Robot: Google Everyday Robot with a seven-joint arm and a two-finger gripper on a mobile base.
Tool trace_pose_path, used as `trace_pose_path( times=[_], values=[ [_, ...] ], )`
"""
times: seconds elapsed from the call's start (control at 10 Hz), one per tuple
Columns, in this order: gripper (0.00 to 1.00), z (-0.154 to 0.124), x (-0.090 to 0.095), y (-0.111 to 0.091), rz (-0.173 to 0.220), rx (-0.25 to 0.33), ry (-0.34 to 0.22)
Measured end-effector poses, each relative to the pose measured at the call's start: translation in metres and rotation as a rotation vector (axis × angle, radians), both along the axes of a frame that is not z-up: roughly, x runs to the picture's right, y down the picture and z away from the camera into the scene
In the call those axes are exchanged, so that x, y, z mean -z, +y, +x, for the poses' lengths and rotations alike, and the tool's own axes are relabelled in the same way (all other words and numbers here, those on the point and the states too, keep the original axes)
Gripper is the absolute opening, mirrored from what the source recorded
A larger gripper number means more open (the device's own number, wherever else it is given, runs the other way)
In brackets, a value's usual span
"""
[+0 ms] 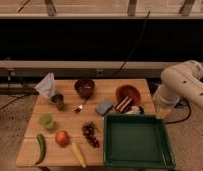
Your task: Place sponge in plastic cup
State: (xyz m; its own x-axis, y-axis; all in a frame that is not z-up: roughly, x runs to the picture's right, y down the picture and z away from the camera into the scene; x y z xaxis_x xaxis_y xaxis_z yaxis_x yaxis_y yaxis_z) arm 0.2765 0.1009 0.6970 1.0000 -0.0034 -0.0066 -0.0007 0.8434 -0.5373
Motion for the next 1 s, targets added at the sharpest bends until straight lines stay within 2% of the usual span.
trace_pose_path(
  times=[0.4,0.6,0.8,1.0],
  values=[
    [0.65,-0.045,-0.060,-0.032,-0.011,0.094,-0.115],
    [0.65,-0.072,-0.084,-0.048,0.005,0.157,-0.180],
    [0.65,-0.088,-0.099,-0.055,0.028,0.209,-0.240],
    [0.65,-0.117,-0.116,-0.052,0.035,0.272,-0.303]
  ],
)
